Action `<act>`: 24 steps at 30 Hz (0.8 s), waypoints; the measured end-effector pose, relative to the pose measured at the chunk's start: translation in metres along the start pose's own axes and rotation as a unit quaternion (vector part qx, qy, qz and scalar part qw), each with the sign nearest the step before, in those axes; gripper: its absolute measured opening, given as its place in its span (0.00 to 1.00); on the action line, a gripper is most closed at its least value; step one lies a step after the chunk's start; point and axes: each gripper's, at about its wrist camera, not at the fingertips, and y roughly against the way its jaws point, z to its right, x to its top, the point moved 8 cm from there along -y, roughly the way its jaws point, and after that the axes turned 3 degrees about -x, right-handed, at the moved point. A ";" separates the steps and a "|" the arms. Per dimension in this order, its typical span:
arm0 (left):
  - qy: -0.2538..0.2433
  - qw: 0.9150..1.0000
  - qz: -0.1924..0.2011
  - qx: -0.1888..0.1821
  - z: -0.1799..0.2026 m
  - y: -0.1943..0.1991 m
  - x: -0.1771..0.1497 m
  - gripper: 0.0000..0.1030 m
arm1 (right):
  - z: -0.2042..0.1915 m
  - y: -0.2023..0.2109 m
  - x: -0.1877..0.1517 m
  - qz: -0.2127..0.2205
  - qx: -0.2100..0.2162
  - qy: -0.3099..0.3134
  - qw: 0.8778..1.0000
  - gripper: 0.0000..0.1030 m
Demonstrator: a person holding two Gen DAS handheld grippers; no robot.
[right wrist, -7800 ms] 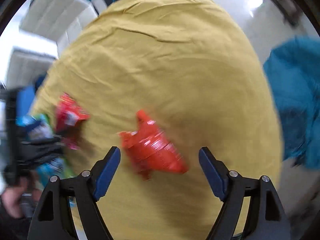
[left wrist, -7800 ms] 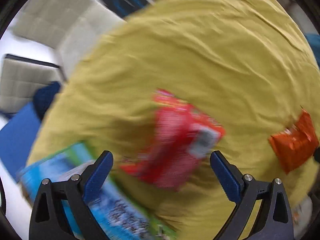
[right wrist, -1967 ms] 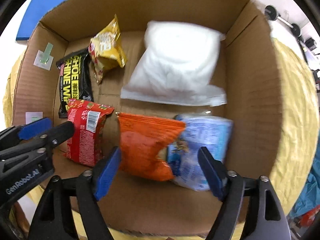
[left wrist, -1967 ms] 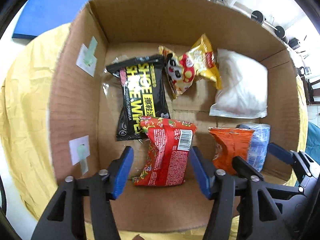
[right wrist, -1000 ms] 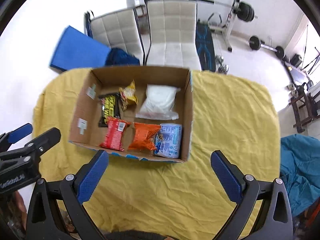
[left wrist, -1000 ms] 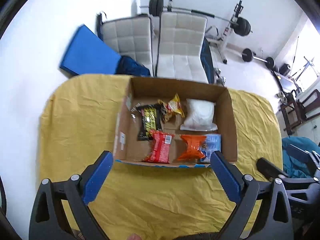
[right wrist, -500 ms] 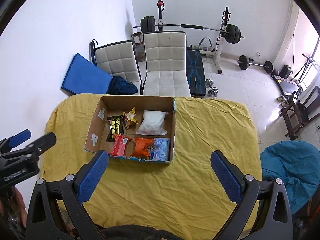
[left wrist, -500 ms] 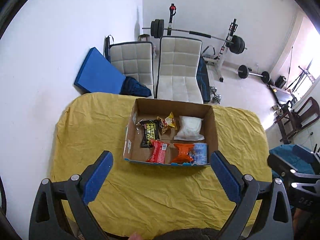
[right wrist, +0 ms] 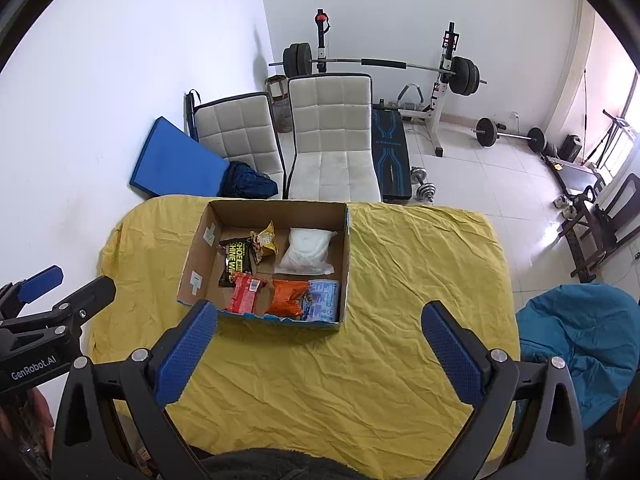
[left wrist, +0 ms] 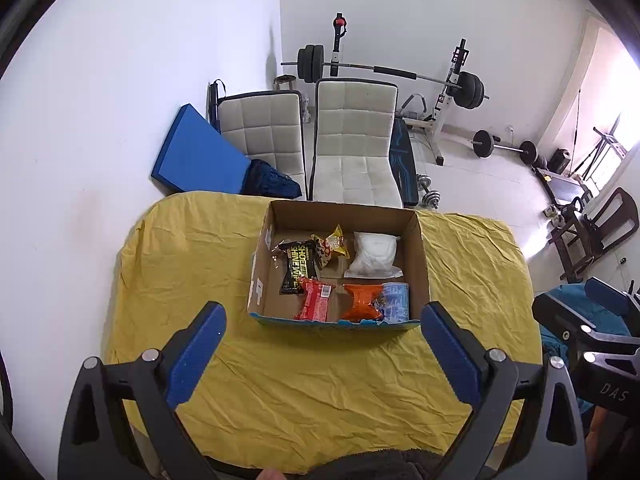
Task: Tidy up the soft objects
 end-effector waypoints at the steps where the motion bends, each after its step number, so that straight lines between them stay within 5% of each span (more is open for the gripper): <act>1: -0.001 1.000 0.000 0.000 0.000 0.001 0.001 0.97 | 0.000 0.000 0.000 0.000 -0.002 0.000 1.000 1.00; 24: -0.009 1.000 0.007 -0.003 0.006 0.012 0.004 0.97 | 0.006 0.001 -0.003 0.009 -0.013 -0.005 1.000 1.00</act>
